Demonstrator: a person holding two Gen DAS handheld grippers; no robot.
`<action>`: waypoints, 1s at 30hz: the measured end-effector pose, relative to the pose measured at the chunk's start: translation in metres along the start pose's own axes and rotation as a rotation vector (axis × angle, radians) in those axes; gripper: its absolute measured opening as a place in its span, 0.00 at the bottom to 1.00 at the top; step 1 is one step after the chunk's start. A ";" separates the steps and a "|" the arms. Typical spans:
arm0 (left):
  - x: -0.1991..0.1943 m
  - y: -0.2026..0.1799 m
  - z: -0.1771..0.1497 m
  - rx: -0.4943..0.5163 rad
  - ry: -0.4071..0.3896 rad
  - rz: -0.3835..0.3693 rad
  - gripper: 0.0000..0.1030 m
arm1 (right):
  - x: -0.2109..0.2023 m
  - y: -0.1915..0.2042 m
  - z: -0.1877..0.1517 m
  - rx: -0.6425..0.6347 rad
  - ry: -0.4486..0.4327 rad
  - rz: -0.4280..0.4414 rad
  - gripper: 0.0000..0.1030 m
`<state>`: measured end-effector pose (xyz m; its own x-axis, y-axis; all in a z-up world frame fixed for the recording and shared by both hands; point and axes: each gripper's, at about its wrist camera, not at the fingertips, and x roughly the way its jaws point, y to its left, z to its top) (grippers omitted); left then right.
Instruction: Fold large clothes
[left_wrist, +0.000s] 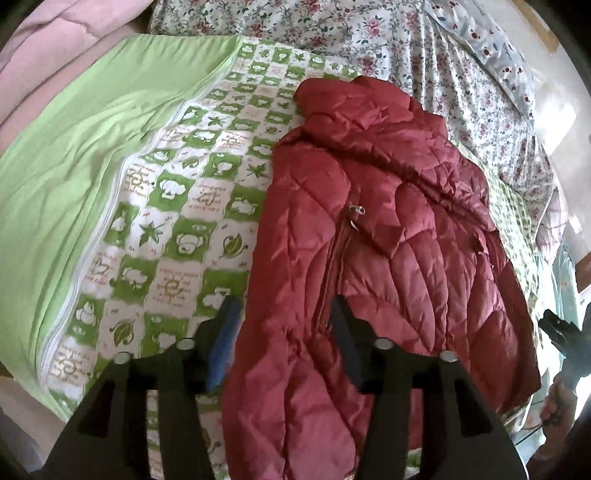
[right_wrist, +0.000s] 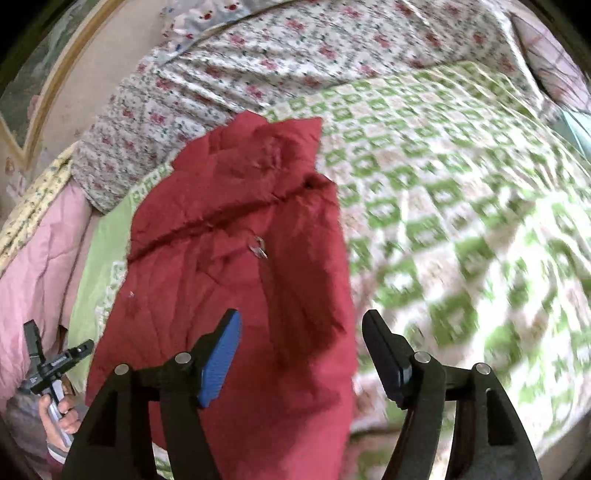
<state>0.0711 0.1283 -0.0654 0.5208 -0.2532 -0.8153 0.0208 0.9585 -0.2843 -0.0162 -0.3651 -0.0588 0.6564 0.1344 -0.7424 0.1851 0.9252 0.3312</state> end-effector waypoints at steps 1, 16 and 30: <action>-0.001 0.000 -0.002 0.000 0.001 0.001 0.52 | 0.000 0.000 -0.004 -0.002 0.007 -0.003 0.69; -0.005 0.018 -0.021 -0.037 0.041 0.001 0.61 | 0.023 0.012 -0.049 -0.086 0.162 -0.039 0.66; 0.016 0.006 -0.050 0.014 0.147 -0.081 0.61 | 0.006 -0.007 -0.061 -0.026 0.158 0.065 0.43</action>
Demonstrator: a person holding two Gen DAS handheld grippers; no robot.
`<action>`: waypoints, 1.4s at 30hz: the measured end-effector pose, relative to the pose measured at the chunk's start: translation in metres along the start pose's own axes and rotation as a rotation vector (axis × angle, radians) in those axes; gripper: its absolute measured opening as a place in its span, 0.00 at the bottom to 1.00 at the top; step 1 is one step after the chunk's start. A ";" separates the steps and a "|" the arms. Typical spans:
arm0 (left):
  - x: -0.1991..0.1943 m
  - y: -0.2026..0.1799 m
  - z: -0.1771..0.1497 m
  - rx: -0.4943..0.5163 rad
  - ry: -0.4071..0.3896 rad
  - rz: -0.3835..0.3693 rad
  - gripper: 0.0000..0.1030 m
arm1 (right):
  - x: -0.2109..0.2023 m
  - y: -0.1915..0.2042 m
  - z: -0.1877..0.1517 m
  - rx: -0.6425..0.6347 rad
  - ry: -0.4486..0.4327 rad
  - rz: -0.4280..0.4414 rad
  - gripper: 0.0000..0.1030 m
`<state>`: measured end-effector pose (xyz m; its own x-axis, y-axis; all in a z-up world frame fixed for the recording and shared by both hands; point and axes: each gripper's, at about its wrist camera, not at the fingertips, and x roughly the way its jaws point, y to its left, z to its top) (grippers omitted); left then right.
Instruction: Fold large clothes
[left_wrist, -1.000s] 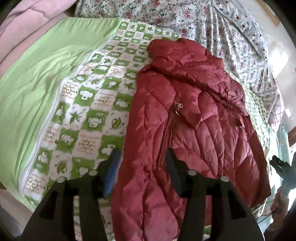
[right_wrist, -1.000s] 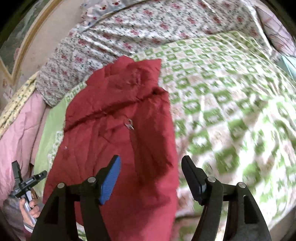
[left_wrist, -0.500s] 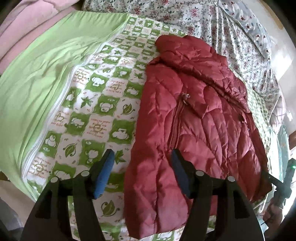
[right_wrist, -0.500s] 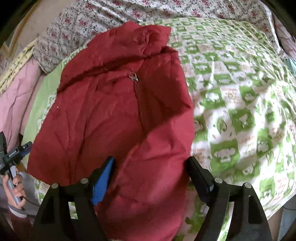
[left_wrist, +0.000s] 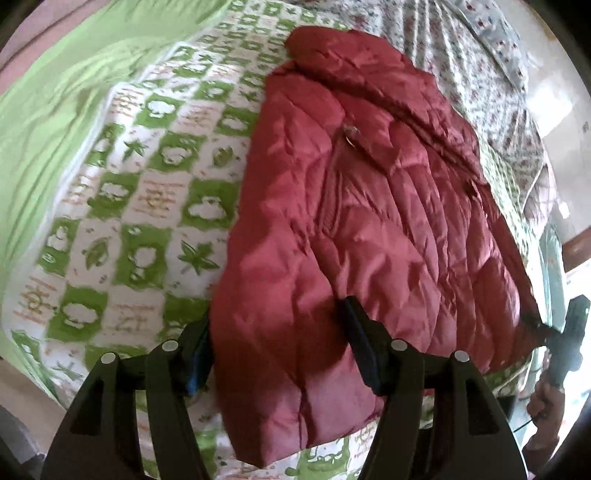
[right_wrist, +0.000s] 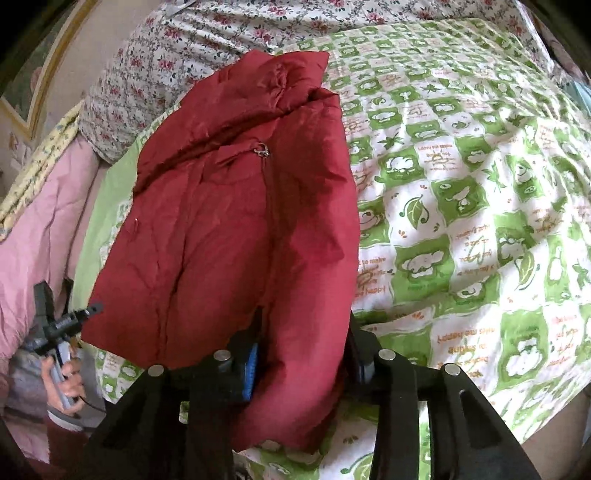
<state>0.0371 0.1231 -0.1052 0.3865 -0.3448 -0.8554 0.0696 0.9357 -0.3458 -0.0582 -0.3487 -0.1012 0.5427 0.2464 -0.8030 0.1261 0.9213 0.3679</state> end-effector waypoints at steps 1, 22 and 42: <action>0.001 -0.001 -0.001 0.003 0.002 -0.006 0.61 | 0.001 0.000 0.000 -0.003 -0.001 0.001 0.43; -0.004 -0.004 -0.010 0.055 -0.034 -0.112 0.32 | 0.003 -0.006 -0.010 -0.001 -0.023 0.093 0.41; -0.071 -0.032 0.014 0.131 -0.223 -0.216 0.16 | -0.043 0.018 0.017 -0.016 -0.179 0.348 0.23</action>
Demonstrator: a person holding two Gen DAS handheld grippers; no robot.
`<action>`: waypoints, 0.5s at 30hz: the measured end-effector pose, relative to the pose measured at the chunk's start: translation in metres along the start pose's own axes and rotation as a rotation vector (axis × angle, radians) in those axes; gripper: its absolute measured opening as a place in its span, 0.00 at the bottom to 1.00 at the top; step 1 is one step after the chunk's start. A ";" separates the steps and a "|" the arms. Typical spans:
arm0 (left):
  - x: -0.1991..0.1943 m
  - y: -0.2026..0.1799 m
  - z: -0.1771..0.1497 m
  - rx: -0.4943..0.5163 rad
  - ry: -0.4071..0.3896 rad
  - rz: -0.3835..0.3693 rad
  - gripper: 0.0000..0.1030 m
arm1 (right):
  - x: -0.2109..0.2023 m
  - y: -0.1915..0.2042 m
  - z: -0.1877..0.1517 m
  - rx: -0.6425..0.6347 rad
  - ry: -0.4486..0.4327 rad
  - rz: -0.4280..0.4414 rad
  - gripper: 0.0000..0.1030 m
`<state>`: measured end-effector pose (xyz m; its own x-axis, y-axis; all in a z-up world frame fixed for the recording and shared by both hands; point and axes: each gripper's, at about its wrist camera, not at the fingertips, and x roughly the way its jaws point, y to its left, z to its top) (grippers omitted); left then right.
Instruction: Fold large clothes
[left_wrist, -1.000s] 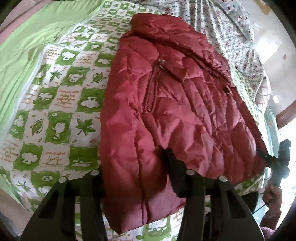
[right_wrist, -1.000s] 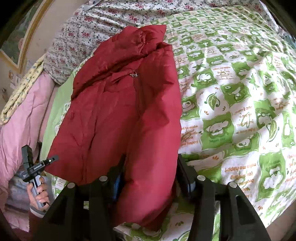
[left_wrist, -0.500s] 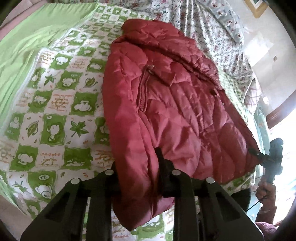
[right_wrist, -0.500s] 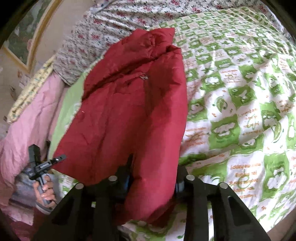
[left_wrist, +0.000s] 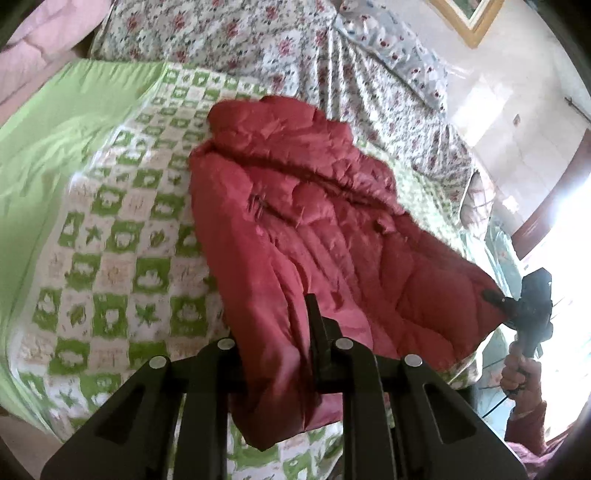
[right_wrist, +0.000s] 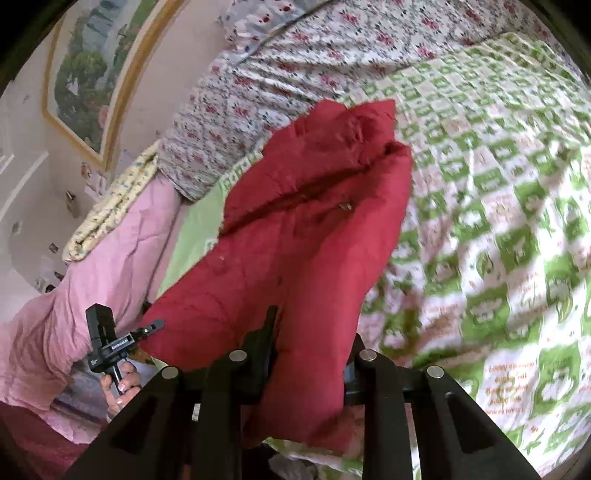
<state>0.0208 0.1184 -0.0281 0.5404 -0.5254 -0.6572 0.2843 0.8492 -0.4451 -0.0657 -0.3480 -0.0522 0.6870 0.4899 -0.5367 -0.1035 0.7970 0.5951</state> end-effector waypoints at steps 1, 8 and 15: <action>-0.002 -0.002 0.007 0.006 -0.015 -0.005 0.16 | -0.001 0.002 0.006 -0.007 -0.008 0.009 0.23; -0.015 -0.015 0.075 0.054 -0.144 0.002 0.16 | -0.003 0.016 0.066 -0.048 -0.107 0.022 0.22; 0.008 -0.009 0.135 0.005 -0.217 0.055 0.16 | 0.013 0.014 0.134 -0.021 -0.200 -0.014 0.22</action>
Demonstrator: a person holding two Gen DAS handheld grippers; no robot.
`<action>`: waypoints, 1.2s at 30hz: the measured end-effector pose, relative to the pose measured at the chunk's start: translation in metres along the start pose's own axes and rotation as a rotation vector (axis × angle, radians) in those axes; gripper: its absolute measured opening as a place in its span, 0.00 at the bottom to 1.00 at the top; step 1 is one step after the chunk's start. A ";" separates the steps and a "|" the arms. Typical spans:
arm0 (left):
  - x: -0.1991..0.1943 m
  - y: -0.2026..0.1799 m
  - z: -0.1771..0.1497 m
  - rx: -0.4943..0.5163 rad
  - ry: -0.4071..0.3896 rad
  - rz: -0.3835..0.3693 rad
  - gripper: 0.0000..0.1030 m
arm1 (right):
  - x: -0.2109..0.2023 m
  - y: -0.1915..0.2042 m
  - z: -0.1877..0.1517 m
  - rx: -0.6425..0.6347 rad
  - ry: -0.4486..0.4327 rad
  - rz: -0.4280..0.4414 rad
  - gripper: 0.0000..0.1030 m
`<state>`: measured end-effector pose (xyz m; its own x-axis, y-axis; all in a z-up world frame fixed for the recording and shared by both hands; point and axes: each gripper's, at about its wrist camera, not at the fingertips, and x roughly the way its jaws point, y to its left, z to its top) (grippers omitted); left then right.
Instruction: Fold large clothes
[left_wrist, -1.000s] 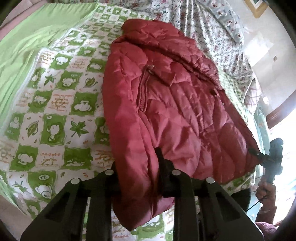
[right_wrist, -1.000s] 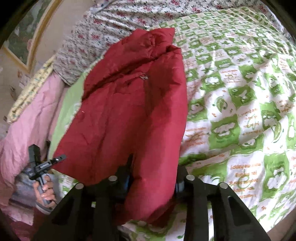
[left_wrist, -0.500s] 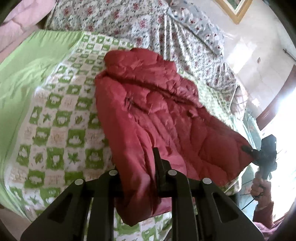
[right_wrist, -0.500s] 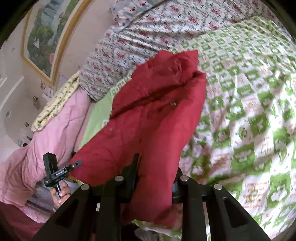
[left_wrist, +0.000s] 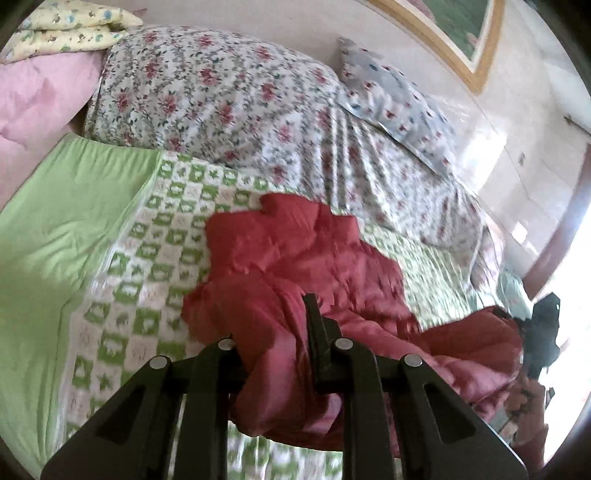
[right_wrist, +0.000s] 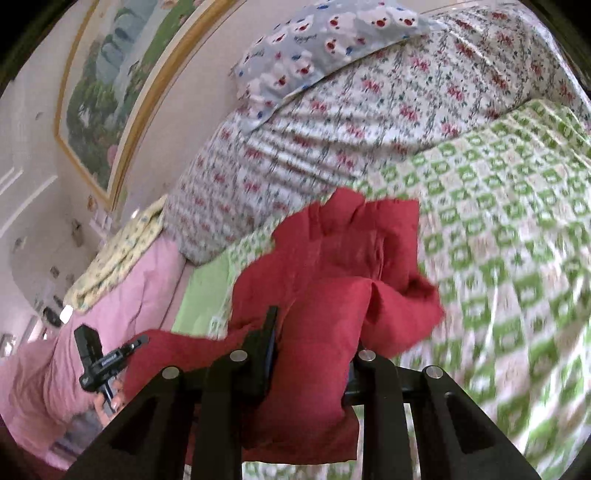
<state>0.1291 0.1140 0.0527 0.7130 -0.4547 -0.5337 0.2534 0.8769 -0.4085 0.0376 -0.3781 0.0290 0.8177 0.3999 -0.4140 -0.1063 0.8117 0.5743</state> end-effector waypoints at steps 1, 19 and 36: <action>0.008 0.001 0.008 -0.011 -0.002 0.006 0.16 | 0.006 0.000 0.009 -0.003 -0.004 -0.014 0.22; 0.173 0.025 0.112 -0.122 0.076 0.137 0.20 | 0.141 -0.067 0.105 0.179 -0.063 -0.168 0.25; 0.283 0.050 0.126 -0.166 0.204 0.162 0.26 | 0.233 -0.138 0.111 0.360 -0.090 -0.271 0.30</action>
<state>0.4260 0.0489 -0.0258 0.5850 -0.3477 -0.7327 0.0244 0.9106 -0.4126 0.3055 -0.4445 -0.0684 0.8366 0.1416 -0.5292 0.3087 0.6761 0.6690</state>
